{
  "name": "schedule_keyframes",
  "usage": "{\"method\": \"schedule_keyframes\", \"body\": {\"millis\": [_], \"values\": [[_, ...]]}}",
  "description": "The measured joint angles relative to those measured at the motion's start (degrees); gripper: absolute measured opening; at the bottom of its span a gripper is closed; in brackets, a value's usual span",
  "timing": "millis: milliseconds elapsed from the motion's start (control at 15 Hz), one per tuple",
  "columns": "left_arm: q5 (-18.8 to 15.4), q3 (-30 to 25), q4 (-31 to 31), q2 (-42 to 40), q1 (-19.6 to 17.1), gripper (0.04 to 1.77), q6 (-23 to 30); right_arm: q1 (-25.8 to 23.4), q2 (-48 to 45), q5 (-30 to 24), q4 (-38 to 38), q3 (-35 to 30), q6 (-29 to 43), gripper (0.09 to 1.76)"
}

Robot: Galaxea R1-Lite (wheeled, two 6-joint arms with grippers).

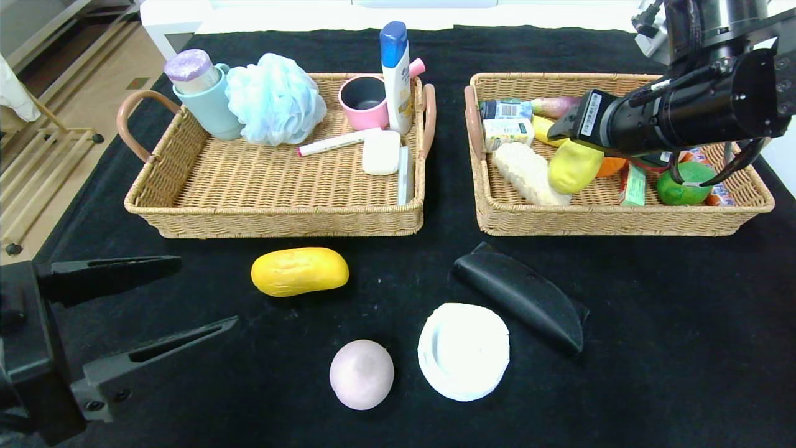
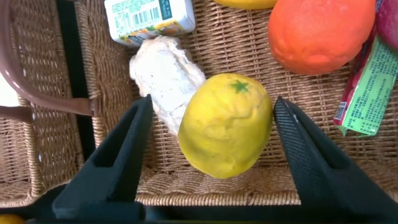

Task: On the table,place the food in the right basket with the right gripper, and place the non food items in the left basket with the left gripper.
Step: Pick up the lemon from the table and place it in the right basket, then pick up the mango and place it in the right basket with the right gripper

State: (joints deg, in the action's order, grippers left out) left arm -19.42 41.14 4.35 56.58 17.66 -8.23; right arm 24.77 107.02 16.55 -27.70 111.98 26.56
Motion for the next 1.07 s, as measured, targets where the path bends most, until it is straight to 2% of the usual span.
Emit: {"method": "schedule_keyframes", "body": {"millis": [400,733,1067], "values": [[0.0,0.1,0.1,-0.1,0.0,1.72,0.0,0.7,-2.0,-0.3,-0.9,0.0,-2.6,1.58],[0.1,0.1,0.0,-0.1,0.0,1.72,0.0,2.2,-5.4,-0.4,-7.2,-1.0,-4.3,1.64],[0.1,0.1,0.0,0.0,0.0,1.72,0.0,8.4,-12.3,-1.8,-7.7,-13.1,-9.2,1.67]]}}
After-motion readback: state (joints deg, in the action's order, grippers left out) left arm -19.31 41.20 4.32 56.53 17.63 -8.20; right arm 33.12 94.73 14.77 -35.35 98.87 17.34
